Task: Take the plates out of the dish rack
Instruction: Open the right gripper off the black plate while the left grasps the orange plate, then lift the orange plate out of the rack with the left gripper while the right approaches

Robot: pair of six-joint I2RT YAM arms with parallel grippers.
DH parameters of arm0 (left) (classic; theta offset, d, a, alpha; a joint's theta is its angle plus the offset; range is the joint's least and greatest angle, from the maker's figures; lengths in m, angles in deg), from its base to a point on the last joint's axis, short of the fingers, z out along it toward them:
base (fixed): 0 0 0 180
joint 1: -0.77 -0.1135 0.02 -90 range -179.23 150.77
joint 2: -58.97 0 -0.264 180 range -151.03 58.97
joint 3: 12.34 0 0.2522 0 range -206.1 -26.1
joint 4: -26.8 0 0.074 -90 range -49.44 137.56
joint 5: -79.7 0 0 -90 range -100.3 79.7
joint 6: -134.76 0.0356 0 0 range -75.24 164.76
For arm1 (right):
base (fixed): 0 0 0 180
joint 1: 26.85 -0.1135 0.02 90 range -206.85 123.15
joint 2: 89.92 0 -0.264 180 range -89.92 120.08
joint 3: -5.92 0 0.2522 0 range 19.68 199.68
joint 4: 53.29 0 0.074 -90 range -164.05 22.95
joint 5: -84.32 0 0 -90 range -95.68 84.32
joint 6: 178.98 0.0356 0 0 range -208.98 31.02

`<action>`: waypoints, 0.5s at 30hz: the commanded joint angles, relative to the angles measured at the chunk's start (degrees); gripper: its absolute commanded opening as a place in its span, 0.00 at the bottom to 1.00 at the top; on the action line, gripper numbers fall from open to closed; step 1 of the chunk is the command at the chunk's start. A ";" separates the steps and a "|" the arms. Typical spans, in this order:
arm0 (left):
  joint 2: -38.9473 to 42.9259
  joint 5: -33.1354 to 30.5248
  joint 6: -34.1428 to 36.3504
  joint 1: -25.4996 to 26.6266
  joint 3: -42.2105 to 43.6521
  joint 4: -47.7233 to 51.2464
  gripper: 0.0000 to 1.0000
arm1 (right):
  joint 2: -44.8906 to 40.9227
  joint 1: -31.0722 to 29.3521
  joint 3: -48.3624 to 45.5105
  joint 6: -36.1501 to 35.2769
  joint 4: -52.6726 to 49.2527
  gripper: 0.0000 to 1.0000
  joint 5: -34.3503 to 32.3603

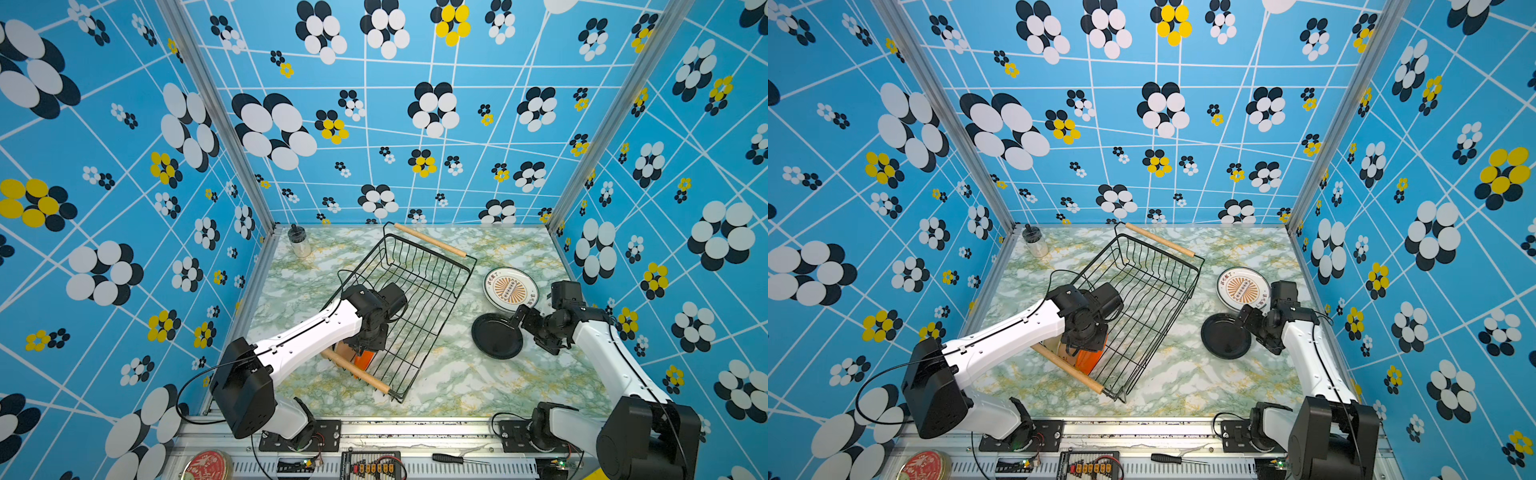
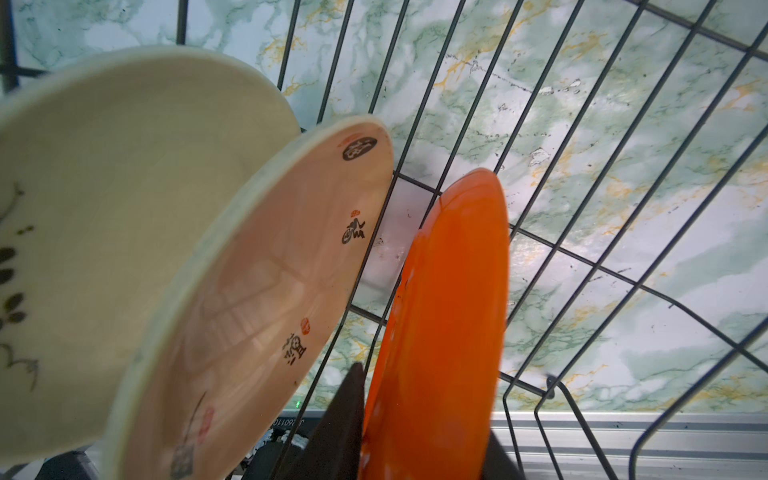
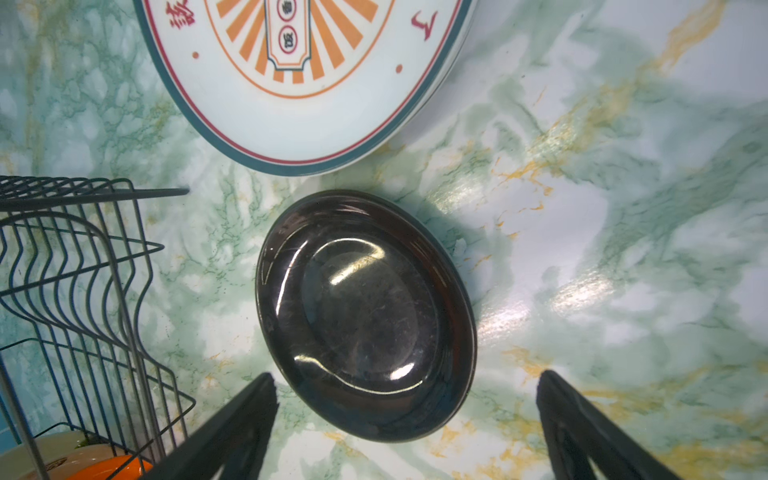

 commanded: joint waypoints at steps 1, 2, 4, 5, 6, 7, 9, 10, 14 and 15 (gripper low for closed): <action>-1.35 -1.68 0.27 0.07 1.23 1.37 0.32 | -1.54 -0.27 1.41 -0.01 -2.68 0.99 0.26; -1.55 -1.77 0.32 0.06 1.31 1.42 0.31 | -1.65 -0.27 1.48 -0.05 -2.78 0.99 0.25; -1.89 -2.34 0.47 0.08 1.30 1.39 0.28 | -1.86 -0.27 1.55 -0.10 -2.96 0.99 0.10; -1.87 -2.49 0.72 0.03 1.35 1.37 0.28 | -1.92 -0.27 1.58 -0.06 -3.04 0.99 0.14; -1.84 -2.81 0.80 0.03 1.32 1.33 0.27 | -1.94 -0.27 1.61 -0.05 -3.05 0.99 0.16; -1.92 -3.03 1.00 0.06 1.34 1.35 0.25 | -1.94 -0.27 1.55 -0.06 -3.05 0.99 0.20; -2.01 -3.55 1.43 0.03 1.21 1.38 0.23 | -1.94 -0.27 1.58 -0.05 -2.97 0.99 0.57; -2.10 -3.74 1.66 0.03 1.21 1.47 0.22 | -2.03 -0.30 1.61 0.00 -2.98 0.99 0.68; -2.11 -3.73 2.78 -0.02 0.97 1.21 0.19 | -2.38 -0.27 2.03 0.25 -3.23 0.99 0.91; -2.19 -3.75 3.02 -0.01 0.88 1.20 0.18 | -2.47 -0.27 2.21 0.26 -3.31 0.99 0.95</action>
